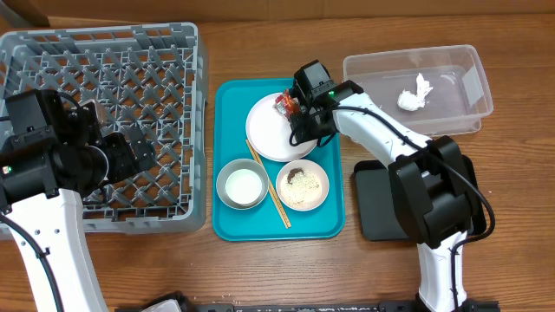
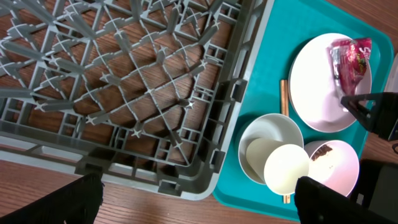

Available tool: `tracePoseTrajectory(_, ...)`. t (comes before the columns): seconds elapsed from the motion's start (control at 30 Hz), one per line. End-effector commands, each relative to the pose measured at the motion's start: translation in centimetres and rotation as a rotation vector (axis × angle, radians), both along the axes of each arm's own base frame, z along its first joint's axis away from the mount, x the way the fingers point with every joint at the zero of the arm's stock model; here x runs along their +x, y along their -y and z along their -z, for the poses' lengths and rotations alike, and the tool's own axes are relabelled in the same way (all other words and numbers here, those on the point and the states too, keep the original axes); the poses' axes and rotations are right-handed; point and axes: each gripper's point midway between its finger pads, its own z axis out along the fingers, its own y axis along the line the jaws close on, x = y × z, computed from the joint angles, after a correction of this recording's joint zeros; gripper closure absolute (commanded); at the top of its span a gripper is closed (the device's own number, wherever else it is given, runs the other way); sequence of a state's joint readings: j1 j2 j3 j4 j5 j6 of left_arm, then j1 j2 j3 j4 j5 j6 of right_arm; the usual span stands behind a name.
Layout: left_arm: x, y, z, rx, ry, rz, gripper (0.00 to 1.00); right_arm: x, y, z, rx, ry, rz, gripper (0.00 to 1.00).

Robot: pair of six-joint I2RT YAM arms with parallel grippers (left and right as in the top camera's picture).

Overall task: Sort waste into correct bins and load items into the dishwasher
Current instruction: 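Grasp the red wrapper on the white plate with the right gripper, then drop the red wrapper into the clear bin with the right gripper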

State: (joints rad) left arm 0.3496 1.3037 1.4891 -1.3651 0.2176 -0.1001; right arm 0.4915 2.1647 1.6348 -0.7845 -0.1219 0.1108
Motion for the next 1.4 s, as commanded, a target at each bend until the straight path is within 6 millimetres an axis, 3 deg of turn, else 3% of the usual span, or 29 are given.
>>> tracePoseTrajectory(0.0, 0.2, 0.0, -0.7, 0.005, 0.024, 0.018, 0.0, -0.3, 0.1, 0.4, -0.006, -0.014, -0.004, 0.91)
tracePoseTrajectory(0.03, 0.2, 0.0, -0.7, 0.005, 0.024, 0.018, 0.0, -0.4, 0.1, 0.5, -0.009, -0.018, -0.004, 0.96)
tracePoseTrajectory(0.13, 0.2, 0.0, -0.7, 0.005, 0.024, 0.018, 0.0, -0.6, 0.3, 0.1, -0.008, -0.032, 0.03, 0.96)
tracePoseTrajectory(0.27, 0.2, 0.0, -0.7, 0.005, 0.024, 0.018, 0.0, 0.4, 0.7, -2.7, 0.019, -0.001, 0.073, 0.96)
tracePoseTrajectory(0.37, 0.2, 0.0, -0.7, 0.005, 0.024, 0.018, 0.0, 1.6, 1.4, -6.5, 0.058, 0.062, 0.107, 0.96)
tracePoseTrajectory(0.47, 0.2, 0.0, -0.7, 0.005, 0.024, 0.018, 0.0, 2.9, 3.1, -11.9, 0.11, 0.165, 0.158, 0.96)
tracePoseTrajectory(0.53, 0.2, 0.0, -0.7, 0.005, 0.025, 0.018, 0.0, 3.8, 5.9, -14.9, 0.12, 0.224, 0.3, 0.96)
tracePoseTrajectory(0.6, 0.3, 0.0, -0.7, 0.005, 0.025, 0.018, 0.0, 4.4, 9.5, -16.7, 0.115, 0.25, 0.483, 0.96)
tracePoseTrajectory(0.67, 0.2, 0.0, -0.7, 0.005, 0.025, 0.018, 0.0, 4.4, 14.1, -16.8, 0.092, 0.225, 0.731, 0.96)
tracePoseTrajectory(0.73, 0.3, 0.0, -0.7, 0.005, 0.026, 0.017, 0.0, 4.1, 16.9, -15.7, 0.098, 0.162, 0.872, 0.96)
tracePoseTrajectory(0.8, 0.3, 0.0, -0.7, 0.006, 0.027, 0.018, 0.0, 3.6, 18.5, -14.3, 0.095, 0.104, 0.915, 0.96)
tracePoseTrajectory(0.93, 0.4, 0.0, -0.8, 0.007, 0.032, 0.017, 0.0, 2.9, 19.6, -12.0, 0.077, 0.05, 0.938, 0.95)
tracePoseTrajectory(0.97, 0.4, 0.0, -0.8, 0.007, 0.032, 0.017, 0.0, 2.7, 19.6, -11.7, 0.074, 0.044, 0.938, 0.85)
tracePoseTrajectory(1.0, 0.4, 0.0, -0.8, 0.007, 0.032, 0.017, 0.0, 2.7, 19.6, -11.6, 0.074, 0.043, 0.937, 0.62)
tracePoseTrajectory(1.03, 0.4, 0.0, -0.8, 0.007, 0.032, 0.017, 0.0, 2.8, 19.6, -11.6, 0.071, 0.047, 0.926, 0.49)
tracePoseTrajectory(1.1, 0.4, 0.0, -0.8, 0.007, 0.031, 0.017, 0.0, 3.1, 19.6, -12.3, 0.066, 0.078, 0.872, 0.13)
tracePoseTrajectory(1.17, 0.4, 0.0, -0.8, 0.007, 0.031, 0.017, 0.0, 3.5, 19.5, -13.8, 0.069, 0.119, 0.814, 0.05)
tracePoseTrajectory(1.23, 0.4, 0.0, -0.8, 0.007, 0.031, 0.018, 0.0, 3.4, 18.6, -16.9, 0.115, 0.162, 0.716, 0.05)
tracePoseTrajectory(1.37, 0.4, 0.0, -0.8, 0.007, 0.031, 0.018, 0.0, 0.7, 15.9, -21.1, 0.202, 0.197, 0.46, 0.05)
